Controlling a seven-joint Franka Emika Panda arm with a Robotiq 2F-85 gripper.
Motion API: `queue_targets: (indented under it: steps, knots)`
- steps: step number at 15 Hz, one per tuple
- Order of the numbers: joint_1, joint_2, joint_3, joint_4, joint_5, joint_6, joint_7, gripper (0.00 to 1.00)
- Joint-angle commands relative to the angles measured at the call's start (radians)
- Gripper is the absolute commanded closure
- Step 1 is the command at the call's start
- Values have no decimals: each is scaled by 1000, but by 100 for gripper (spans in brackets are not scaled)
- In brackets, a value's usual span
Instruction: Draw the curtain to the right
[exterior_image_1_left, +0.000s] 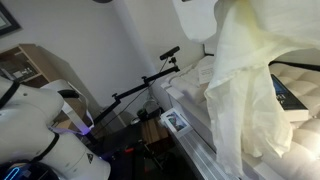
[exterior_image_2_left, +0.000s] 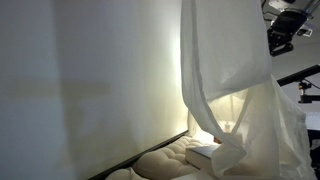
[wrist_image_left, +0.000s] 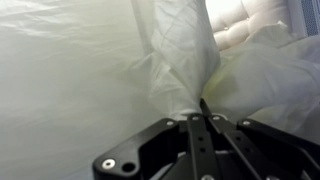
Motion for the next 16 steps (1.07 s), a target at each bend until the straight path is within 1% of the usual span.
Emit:
queue_targets:
  steps: [1,6,7,9,10,12,13,16]
  knots:
    - [10,1,-8,-2,-9,0,8,98]
    - [14,1,-4,-6,-8,2,8,98]
    - [14,1,-5,-6,-8,2,8,100]
    - [-18,39,34,40,-80,39,82,100]
    - [-18,54,44,71,-104,30,99,100]
    - [-52,100,83,162,-198,41,234,100]
    - [-56,116,94,213,-229,27,291,100]
    - [-74,144,119,347,-358,45,463,100]
